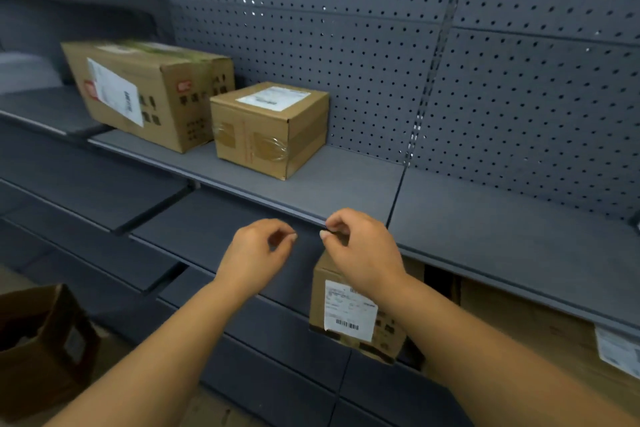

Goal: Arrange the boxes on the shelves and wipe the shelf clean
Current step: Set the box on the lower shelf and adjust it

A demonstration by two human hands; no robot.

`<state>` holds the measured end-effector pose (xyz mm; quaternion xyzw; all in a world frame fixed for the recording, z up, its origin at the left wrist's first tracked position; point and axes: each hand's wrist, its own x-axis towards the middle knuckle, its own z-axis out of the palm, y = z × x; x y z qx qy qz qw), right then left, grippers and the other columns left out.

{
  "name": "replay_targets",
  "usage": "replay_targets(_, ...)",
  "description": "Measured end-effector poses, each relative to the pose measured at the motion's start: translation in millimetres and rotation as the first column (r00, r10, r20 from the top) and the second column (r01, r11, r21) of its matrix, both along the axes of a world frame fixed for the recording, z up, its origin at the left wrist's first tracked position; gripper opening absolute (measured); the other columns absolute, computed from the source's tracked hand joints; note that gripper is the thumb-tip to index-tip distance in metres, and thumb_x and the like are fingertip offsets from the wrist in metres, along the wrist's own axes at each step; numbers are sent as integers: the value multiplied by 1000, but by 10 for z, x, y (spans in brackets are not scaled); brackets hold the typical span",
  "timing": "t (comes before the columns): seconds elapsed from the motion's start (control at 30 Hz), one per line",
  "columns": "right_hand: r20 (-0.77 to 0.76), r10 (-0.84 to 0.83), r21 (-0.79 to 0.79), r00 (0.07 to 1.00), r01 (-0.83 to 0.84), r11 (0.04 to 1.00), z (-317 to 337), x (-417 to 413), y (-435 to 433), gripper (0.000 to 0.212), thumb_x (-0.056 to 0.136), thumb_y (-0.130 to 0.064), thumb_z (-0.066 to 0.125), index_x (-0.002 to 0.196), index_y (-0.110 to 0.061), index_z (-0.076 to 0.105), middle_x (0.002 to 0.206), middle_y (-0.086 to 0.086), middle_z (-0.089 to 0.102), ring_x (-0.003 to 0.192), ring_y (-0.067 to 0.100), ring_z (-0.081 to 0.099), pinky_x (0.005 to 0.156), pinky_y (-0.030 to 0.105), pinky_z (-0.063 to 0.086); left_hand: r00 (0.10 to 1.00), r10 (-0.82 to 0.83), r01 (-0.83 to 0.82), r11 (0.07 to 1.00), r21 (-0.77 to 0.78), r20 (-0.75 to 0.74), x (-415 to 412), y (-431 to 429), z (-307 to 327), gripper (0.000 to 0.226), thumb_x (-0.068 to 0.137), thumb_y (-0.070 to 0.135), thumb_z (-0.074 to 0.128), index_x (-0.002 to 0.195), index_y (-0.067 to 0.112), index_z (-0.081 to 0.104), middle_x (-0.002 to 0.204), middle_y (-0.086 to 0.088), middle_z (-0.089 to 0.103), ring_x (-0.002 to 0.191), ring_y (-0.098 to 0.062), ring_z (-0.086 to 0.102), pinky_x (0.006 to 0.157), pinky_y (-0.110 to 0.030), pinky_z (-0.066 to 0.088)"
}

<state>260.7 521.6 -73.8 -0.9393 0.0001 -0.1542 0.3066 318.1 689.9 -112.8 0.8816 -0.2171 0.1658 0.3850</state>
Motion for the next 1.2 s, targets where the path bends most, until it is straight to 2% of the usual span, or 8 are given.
replay_targets(0.1,20,7,66,1000,-8,998,142,217,79,19,90,-30,58,103,-18,62,104,-2,65,97,15,60,86,37,52,997,55,-59,996,-74,-47,144,118,169,8,85,19,66,87,14,72,79,5,69,69,-1,60,65,-4,42)
replay_targets(0.3,-8,-37,182,999,38,982,371,771,247,21,89,-32,61,103,-17,60,99,-4,61,96,17,59,86,38,51,977,136,-175,952,-252,-163,672,351,540,11,87,27,63,92,17,67,85,3,65,83,-13,61,69,-23,45)
replay_targets(0.43,-52,-123,275,991,133,952,451,1212,356,45,88,-40,60,125,-16,52,122,1,57,112,19,54,92,35,47,970,151,-208,920,-332,-190,1212,508,647,34,86,34,64,115,17,59,115,-2,58,105,-14,55,88,-29,44)
replay_targets(0.57,-99,-209,431,973,231,872,518,1665,484,75,84,-56,57,144,-16,34,147,5,41,132,23,43,106,39,39,966,126,-197,923,-331,-224,1781,687,739,68,78,54,61,136,22,43,138,-3,42,127,-24,42,106,-47,39)
replay_targets(0.73,-89,-277,518,957,282,807,563,2030,625,88,79,-70,47,147,-16,31,148,3,42,132,24,43,109,45,36,938,-5,-166,870,-464,-345,2220,724,895,75,84,50,59,146,21,28,150,-3,34,134,-22,38,110,-40,33)
replay_targets(0.9,-77,-260,587,962,255,768,550,2178,722,55,91,-54,45,136,-22,48,129,-3,58,115,19,54,91,32,43,886,-120,-154,835,-529,-447,2511,699,956,62,88,52,51,139,18,42,140,-2,48,125,-21,45,96,-31,33)
replay_targets(1.07,-78,-289,646,954,269,715,565,2167,784,45,92,-45,49,131,-23,53,123,-2,62,109,19,59,97,40,48,872,-173,-132,816,-562,-457,2565,729,918,51,86,50,53,125,16,57,119,-1,58,109,-20,53,96,-36,40)
replay_targets(1.2,-66,-307,637,949,277,719,605,2021,870,37,94,-41,47,125,-23,55,116,-4,61,105,17,58,87,32,47,877,-185,-107,824,-557,-443,2424,791,917,46,88,49,52,120,16,59,113,-1,60,104,-20,54,88,-36,43)
